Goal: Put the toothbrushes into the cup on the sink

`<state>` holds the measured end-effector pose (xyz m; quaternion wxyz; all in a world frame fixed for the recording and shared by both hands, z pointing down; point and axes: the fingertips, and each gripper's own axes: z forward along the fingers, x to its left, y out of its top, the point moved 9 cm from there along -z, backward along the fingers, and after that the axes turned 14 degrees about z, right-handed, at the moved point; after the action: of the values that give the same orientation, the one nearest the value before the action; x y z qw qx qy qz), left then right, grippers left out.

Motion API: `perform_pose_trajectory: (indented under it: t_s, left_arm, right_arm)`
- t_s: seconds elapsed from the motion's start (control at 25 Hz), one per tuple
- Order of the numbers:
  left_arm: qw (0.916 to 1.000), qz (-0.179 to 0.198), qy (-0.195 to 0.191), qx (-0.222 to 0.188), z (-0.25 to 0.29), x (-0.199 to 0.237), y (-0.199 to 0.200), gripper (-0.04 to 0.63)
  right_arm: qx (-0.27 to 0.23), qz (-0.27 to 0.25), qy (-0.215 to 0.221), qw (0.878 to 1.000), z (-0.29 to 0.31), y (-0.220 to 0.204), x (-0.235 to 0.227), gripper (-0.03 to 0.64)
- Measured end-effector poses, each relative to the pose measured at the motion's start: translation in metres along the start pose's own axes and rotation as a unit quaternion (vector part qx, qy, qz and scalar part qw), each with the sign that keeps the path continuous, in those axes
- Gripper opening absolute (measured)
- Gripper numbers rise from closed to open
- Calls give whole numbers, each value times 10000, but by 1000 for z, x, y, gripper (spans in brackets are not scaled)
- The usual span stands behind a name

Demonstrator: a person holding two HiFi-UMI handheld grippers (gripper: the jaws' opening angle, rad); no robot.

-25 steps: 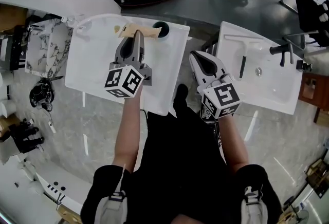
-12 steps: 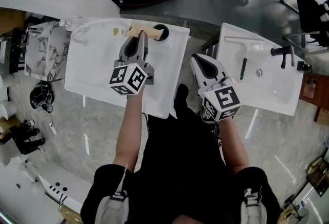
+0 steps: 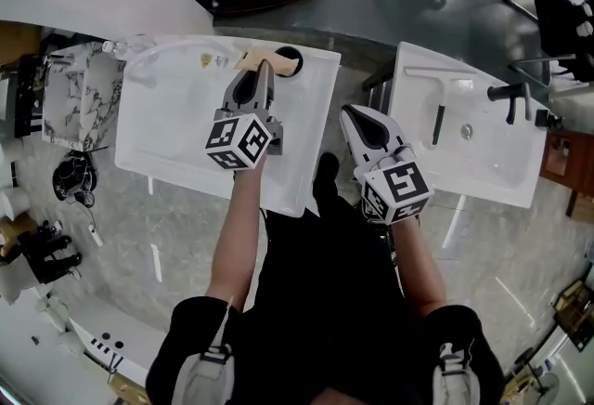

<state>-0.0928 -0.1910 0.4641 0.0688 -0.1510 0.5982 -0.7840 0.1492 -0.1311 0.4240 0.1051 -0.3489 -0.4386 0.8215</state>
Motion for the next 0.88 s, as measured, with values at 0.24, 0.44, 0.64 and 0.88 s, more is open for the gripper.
perform_pose_trajectory:
  t_s: [0.24,0.44,0.64,0.88]
  left_arm:
    - [9997,-166,-25,153,5,2,-8,44]
    - [9993,-142,-35,340,8,1,-16,45]
    - [9983,-152,-171,532,16,-2,-25,46]
    - [9961,-51,-255,838,25,-2,-36,46]
  right_arm:
    - [-4,68,-40,10000,1,-2,-3,32]
    - [2,114,-37,9999,2,-2,-2,32]
    - [-14,124,-33,9999,2,-2,-4,32]
    - [10,152,-33,9999,3,-3,-5,32]
